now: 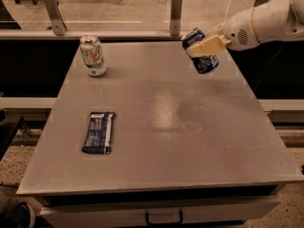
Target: Place pepsi can upright
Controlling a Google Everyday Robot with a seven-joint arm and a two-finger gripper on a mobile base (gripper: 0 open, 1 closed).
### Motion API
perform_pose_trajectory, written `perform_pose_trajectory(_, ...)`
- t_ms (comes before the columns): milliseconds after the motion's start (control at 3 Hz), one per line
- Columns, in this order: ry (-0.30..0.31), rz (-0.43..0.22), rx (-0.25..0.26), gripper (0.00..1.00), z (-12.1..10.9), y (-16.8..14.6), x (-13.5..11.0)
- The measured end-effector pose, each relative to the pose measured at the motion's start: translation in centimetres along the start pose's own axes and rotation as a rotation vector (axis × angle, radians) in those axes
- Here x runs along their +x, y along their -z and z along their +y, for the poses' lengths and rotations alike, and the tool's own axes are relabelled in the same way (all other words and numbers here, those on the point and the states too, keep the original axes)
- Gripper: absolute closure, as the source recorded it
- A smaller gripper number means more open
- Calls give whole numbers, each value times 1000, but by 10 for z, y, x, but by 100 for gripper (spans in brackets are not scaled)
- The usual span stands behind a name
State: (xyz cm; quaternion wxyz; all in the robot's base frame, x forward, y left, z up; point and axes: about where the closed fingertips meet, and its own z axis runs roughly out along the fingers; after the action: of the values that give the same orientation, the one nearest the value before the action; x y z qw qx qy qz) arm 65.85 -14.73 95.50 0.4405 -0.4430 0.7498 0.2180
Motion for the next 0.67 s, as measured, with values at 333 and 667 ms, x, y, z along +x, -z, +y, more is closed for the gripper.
perform_pose_trajectory(333,-32,-134,10,100,-4,0,3)
perform_pose_trajectory(667,-62,-244,-3,100,-6,-6,6)
